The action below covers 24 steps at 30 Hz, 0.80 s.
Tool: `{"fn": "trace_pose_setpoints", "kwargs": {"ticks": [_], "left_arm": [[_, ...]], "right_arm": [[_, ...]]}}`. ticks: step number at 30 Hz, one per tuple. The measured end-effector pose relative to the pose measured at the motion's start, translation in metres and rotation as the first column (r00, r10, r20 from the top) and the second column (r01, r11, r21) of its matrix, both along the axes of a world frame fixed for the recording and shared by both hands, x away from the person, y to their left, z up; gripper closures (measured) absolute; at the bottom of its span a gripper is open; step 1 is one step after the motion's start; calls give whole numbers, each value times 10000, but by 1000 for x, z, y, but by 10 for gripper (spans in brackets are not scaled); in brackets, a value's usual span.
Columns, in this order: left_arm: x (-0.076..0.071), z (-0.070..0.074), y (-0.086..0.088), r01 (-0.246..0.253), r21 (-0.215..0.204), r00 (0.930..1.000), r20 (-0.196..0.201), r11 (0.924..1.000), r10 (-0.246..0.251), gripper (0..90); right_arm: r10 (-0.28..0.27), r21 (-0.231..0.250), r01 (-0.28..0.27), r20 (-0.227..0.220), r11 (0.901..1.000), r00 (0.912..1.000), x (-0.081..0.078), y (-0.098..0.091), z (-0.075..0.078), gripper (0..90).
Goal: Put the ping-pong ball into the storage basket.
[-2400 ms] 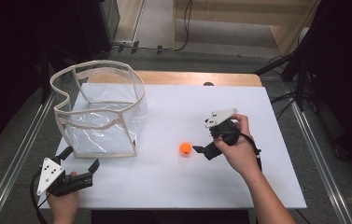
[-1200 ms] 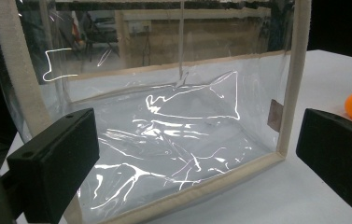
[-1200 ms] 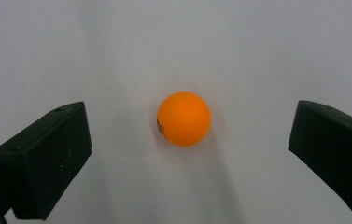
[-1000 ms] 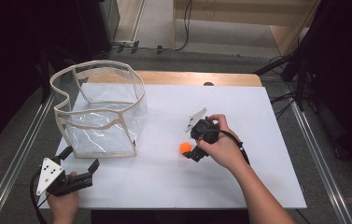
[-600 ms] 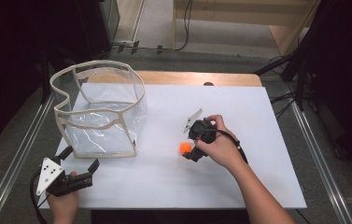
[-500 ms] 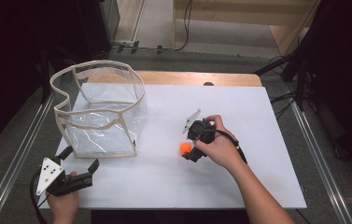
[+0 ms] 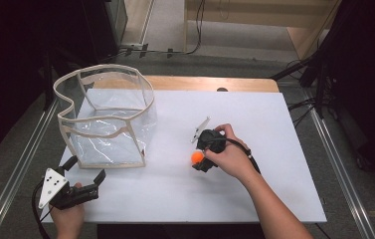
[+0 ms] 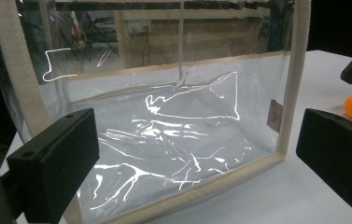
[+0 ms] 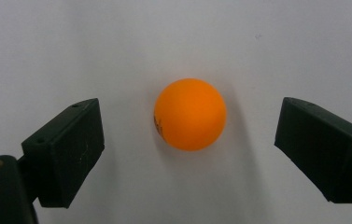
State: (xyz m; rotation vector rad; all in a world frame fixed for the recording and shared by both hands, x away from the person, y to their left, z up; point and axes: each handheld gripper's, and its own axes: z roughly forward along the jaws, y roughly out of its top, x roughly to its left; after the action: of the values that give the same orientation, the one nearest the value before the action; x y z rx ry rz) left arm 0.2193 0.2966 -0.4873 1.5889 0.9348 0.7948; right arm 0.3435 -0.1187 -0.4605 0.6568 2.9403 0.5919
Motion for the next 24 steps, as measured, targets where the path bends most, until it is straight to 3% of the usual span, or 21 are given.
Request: {"fn": "trace_pose_setpoints", "kwargs": {"ticks": [6,7,24], "left_arm": [[0,0,0,-1,-50,10000,-6,10000,1,0],[0,0,0,-6,-54,10000,-1,10000,6,1],[0,0,0,-3,-52,10000,-8,10000,3,0]], "right_arm": [[85,-34,-86,-203,10000,9998,2,3,-3,69],[98,-34,-99,-220,9999,9997,2,4,-5,150],[19,-400,-31,-301,9992,9995,5,9,-11,276]]}}
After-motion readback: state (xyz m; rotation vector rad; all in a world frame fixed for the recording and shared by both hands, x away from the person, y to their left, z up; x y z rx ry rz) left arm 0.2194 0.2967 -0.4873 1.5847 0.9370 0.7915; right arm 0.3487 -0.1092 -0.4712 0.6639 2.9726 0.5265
